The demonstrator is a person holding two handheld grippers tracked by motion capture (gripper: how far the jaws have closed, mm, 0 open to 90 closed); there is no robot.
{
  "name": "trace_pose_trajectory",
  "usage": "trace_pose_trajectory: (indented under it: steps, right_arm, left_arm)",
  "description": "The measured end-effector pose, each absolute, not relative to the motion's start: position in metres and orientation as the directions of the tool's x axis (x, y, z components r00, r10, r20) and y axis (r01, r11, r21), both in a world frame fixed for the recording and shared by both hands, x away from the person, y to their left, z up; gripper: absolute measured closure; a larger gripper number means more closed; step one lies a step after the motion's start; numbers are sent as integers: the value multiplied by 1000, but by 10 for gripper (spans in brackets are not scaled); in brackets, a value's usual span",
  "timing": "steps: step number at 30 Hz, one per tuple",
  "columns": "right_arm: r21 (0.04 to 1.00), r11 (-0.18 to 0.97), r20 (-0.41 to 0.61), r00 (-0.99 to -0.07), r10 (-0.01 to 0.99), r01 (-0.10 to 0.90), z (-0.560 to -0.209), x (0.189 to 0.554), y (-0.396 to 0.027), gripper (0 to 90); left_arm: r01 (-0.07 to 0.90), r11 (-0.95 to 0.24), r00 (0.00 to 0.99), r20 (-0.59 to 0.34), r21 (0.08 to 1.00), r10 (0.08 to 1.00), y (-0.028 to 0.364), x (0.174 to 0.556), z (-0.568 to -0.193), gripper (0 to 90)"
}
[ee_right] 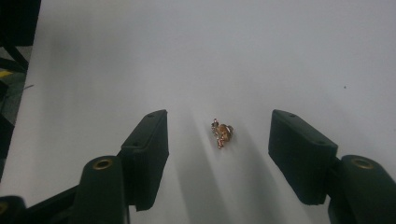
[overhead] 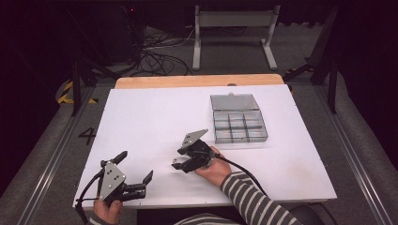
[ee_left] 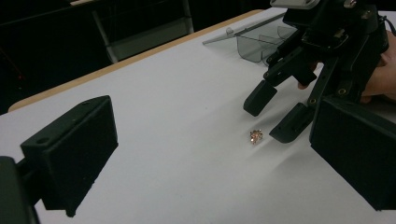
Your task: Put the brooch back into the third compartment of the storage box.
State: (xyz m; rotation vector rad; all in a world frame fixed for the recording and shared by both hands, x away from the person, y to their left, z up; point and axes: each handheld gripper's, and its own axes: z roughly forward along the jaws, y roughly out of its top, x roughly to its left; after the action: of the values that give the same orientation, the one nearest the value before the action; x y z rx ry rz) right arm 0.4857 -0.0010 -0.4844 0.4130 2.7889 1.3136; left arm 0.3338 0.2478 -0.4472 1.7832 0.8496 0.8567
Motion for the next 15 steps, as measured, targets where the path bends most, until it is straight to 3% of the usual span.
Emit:
trace_pose_trajectory:
  steps: [8,15]
  right_arm:
    - [749,627,67,-967,247,212,-487,486,3,396]
    - [745,636,45,-967,251,200,-487,485,5,458]
  left_arm:
    - [178,-307,515,178,935,839,248,334,-447,15]
    - [180,-308,517,176,934,838,248,335,-448,16]
